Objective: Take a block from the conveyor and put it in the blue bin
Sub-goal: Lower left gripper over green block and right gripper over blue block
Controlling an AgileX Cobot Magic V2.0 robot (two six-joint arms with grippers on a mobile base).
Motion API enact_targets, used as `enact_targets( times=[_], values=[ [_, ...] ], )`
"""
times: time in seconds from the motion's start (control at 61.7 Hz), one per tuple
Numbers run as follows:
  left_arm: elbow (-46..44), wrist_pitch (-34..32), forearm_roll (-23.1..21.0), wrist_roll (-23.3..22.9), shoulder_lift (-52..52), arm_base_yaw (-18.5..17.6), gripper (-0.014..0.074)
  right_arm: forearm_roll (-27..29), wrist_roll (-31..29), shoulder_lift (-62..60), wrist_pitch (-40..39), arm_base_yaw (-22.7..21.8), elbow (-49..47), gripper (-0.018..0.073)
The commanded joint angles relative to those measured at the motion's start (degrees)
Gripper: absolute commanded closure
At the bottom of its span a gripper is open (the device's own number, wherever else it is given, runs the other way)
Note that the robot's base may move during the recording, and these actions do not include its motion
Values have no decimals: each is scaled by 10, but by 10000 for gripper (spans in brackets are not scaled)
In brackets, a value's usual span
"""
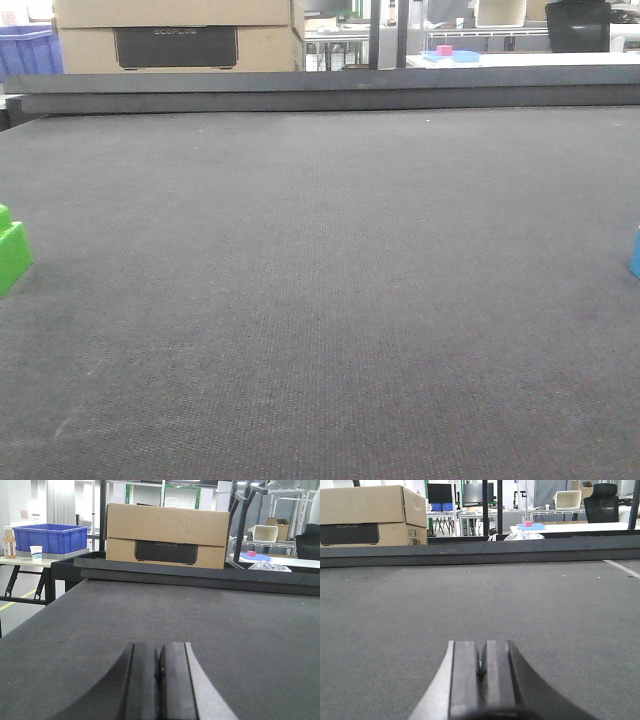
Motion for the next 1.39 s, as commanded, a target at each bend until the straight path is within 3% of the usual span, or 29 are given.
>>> enact_targets(
  times=[0.0,0.664,0.794,0.891,1.118,1.199,1.377],
  values=[
    [-1,-9,2,0,-3,2,707,-3,-1,-2,-13,-4,0,721],
    [-1,-9,2,0,-3,2,707,-3,-1,-2,-13,-4,0,721],
    [-1,-10,1,0,-3,1,707,-3,-1,-2,-64,-4,0,721],
    [-20,16,1,0,-3,1,707,-2,-1,-2,-46,-4,-28,721],
    [-198,162,1,0,31,1,707,-2,-1,23,62,-4,-174,721],
    [-255,195,1,0,78,1,707,-2,-1,67,133,-4,-229,721],
    [-416,344,2,0,256,1,707,3,-1,218,281,-4,-366,721]
  ],
)
